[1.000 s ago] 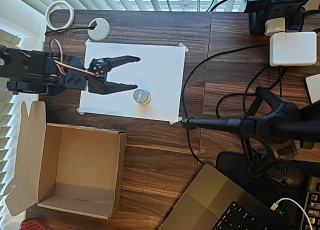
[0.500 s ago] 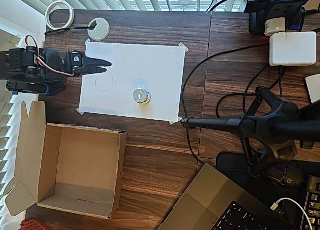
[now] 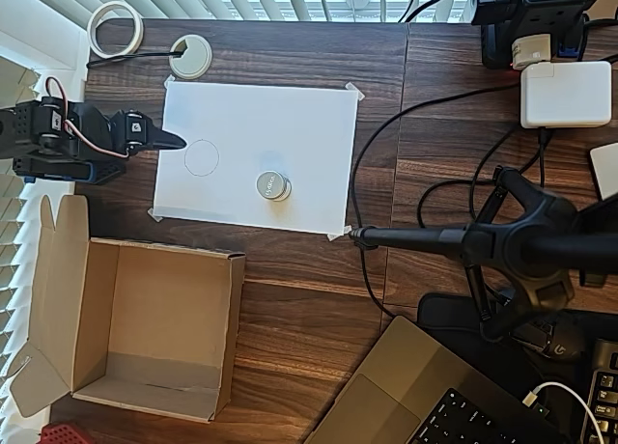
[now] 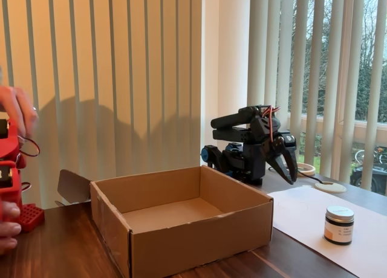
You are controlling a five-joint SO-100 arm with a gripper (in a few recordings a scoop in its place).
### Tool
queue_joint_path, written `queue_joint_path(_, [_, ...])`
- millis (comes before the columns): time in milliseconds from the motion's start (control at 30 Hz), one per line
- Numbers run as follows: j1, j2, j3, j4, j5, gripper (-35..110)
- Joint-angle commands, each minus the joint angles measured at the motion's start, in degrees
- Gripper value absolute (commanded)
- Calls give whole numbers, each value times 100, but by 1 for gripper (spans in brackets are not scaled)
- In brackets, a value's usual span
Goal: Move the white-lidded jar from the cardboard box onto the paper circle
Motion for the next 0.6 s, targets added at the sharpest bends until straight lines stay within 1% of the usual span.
queue_joint_path(0, [9,396,70,114,-105,0])
queue_joint_path(267, [9,756,123,369,9,0])
queue_joint_path(567, [-26,756,123,378,-9,0])
